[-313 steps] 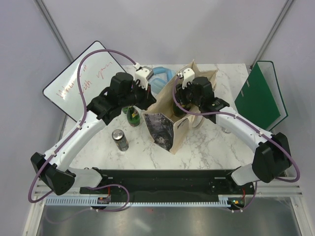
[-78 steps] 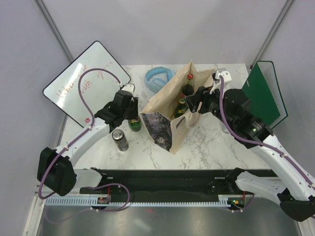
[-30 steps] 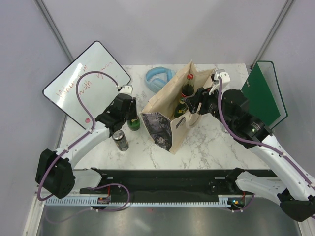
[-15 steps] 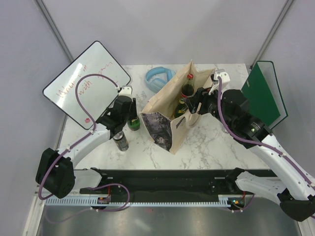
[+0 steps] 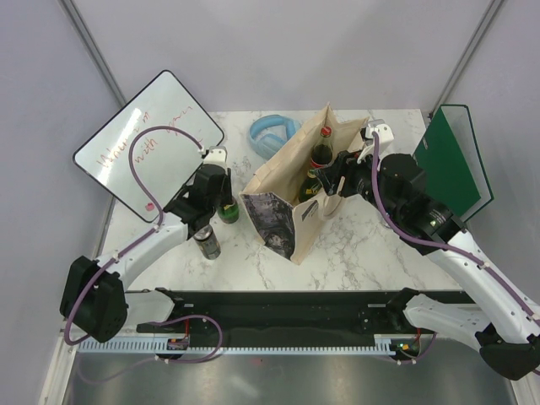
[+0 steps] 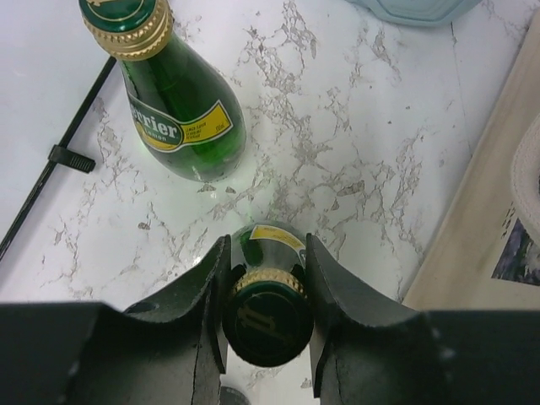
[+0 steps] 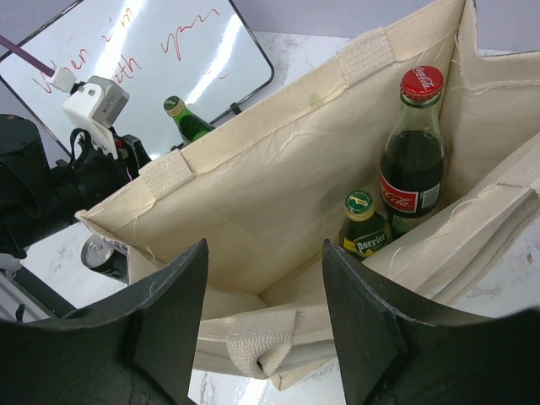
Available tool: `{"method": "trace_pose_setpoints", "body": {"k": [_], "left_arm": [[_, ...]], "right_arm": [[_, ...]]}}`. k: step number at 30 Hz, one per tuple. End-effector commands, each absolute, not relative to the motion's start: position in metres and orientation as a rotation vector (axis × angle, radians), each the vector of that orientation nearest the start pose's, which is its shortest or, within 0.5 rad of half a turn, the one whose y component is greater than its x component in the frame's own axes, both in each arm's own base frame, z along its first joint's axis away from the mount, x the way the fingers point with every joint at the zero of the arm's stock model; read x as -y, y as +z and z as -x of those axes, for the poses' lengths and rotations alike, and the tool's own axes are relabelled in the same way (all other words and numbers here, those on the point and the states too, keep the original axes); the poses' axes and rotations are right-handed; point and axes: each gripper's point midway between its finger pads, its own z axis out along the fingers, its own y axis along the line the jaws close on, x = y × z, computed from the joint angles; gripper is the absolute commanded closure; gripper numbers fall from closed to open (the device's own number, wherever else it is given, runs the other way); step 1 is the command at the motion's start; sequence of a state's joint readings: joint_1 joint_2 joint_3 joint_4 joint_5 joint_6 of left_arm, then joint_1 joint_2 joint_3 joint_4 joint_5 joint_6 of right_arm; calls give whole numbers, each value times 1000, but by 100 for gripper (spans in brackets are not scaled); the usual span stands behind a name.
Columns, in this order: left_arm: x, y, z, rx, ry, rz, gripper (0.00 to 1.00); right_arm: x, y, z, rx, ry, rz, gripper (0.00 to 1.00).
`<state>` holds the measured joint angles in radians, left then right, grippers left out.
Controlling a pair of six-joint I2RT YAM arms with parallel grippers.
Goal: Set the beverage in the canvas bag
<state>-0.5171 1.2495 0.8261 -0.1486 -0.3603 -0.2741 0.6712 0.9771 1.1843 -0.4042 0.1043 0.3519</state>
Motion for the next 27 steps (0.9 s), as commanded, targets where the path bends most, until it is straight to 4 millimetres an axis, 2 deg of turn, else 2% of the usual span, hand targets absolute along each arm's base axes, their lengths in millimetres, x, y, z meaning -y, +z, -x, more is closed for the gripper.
{"method": "trace_pose_setpoints", "body": {"k": [1, 2, 4, 5, 10, 21, 27], "left_arm": [[140, 209, -349, -2001, -107, -75, 98], [141, 220, -349, -1986, -114, -80, 98], [140, 226, -346, -1994, -104, -102, 98], [141, 237, -346, -1977, -115, -102, 98], [144, 263, -342, -1962, -148, -131, 98], [151, 310, -342, -1935, -166, -198, 98], [158, 338, -346, -1905, -180, -241, 98]], "right_arm": [[-207, 353, -269, -1791, 641, 212, 36], [-207, 354, -268, -1788, 642, 211, 36], [-207, 353, -268, -1791, 641, 212, 36], [-207, 354, -268, -1788, 643, 210, 36], [-207, 347, -269, -1801, 631, 212, 36], [-203, 339, -265, -1812, 627, 205, 36], [-208, 327, -263, -1845, 654, 210, 36]]}}
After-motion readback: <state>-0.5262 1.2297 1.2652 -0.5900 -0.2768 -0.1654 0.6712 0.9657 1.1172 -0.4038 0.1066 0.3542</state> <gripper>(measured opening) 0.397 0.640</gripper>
